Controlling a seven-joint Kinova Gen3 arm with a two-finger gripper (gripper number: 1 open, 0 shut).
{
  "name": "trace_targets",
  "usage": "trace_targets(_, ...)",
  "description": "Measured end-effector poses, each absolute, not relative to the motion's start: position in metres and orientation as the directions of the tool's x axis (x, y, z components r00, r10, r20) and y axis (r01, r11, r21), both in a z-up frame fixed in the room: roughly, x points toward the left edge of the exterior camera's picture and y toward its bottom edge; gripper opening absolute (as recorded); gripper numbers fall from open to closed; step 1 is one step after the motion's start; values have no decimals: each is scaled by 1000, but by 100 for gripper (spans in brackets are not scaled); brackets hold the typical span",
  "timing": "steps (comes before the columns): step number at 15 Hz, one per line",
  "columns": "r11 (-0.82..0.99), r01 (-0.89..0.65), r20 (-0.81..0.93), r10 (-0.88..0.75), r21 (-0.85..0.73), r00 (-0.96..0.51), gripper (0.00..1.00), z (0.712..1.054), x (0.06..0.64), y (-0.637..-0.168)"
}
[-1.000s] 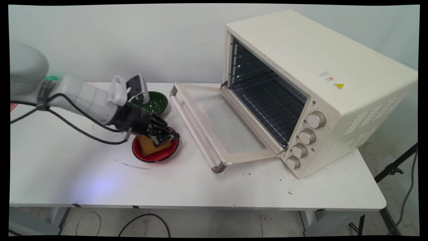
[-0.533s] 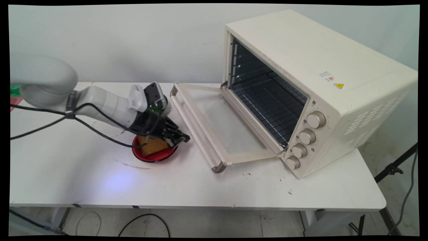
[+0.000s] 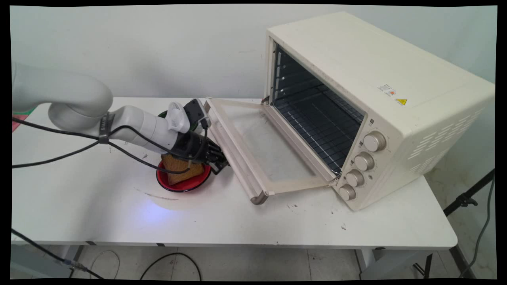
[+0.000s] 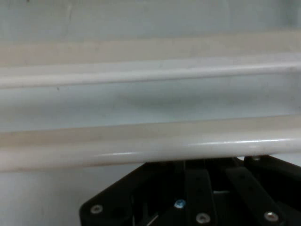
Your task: Close the oven
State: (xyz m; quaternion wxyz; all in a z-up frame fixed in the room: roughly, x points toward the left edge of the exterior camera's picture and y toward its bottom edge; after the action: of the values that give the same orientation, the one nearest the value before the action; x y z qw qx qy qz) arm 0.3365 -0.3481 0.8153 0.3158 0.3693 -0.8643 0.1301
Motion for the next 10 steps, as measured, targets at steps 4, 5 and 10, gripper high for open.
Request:
trace_targets(4,671,-742,661,-565,19,-494,0,819,330,-352)
trace_targets(5,666,-746,666,-566,23,-485,0,820,329,-353)
trace_targets(10,643,-764,698,-566,40,-440,0,833,321,-357)
